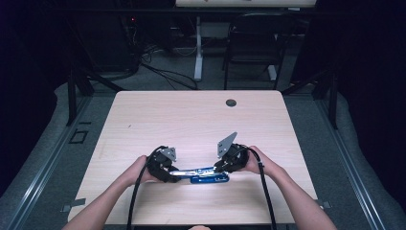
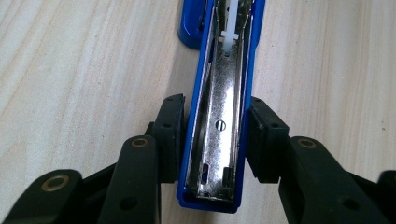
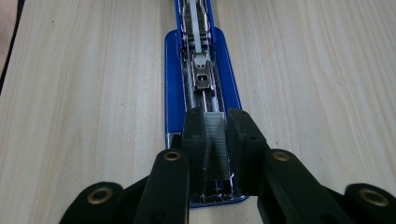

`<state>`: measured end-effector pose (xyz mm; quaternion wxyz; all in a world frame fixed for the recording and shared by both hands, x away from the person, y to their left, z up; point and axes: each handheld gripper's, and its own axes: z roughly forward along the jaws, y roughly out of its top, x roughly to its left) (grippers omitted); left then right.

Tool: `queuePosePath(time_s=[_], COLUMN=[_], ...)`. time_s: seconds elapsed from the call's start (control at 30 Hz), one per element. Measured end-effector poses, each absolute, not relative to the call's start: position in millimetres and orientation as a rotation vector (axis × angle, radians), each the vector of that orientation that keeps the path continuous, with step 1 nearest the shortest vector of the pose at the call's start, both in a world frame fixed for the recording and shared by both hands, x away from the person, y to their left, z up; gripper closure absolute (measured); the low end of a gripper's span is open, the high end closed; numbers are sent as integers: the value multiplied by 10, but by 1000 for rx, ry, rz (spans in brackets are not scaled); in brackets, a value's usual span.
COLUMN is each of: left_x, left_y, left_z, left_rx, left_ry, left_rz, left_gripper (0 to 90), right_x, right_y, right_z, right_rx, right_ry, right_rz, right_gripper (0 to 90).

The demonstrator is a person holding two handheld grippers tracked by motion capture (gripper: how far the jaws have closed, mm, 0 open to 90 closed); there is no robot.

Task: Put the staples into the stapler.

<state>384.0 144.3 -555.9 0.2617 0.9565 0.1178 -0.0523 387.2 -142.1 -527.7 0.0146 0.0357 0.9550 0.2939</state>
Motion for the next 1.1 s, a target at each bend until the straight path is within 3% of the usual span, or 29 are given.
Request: queuePosePath(time_s=[0.77, 1.1], left_x=[3841, 3840], left_y=[1442, 1442], left_z=[-5560, -5555], left_rx=[2590, 2596], left_ry=[322, 321], left_rz=[-146, -138], left_gripper=[611, 611], right_x=[3895, 3920], right_y=[-1480, -1514], right_z=[-5263, -5245], right_rx=[49, 125], right_ry=[3000, 3001], right_rz=[867, 888], right_gripper=[777, 711])
